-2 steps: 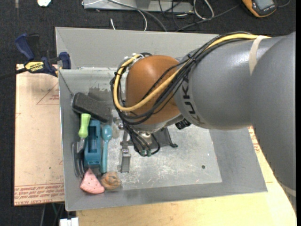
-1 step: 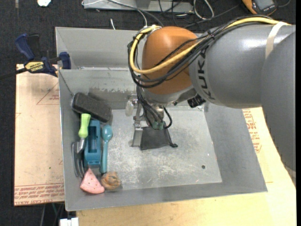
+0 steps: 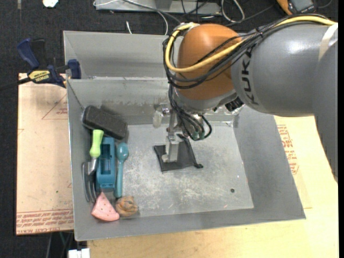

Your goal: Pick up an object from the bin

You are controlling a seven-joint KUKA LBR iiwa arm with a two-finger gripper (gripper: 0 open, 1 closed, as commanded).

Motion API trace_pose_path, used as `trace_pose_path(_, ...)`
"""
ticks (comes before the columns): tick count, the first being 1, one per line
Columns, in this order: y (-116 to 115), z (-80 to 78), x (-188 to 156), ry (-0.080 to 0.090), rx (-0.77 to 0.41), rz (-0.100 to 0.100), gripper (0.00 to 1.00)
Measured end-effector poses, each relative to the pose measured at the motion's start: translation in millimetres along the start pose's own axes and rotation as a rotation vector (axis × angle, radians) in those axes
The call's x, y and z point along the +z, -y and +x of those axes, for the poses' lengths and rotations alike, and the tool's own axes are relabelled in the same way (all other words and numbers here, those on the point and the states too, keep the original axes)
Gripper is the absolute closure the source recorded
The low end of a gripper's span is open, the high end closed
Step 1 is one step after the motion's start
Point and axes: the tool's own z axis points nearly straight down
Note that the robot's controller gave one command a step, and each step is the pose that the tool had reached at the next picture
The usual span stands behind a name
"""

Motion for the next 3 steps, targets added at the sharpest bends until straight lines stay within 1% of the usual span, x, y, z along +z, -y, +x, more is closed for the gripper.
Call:
trace_pose_path(1,46.0,5.3,-1.5,0.010,0.011,-0.002,0.00)
trace_pose_path(2,77.5,22.1,29.3,0.005,-0.045,-0.001,0.00)
trace_pose_path(3,120.0,31.3,82.9,0.017,-0.048,-0.002,0.00)
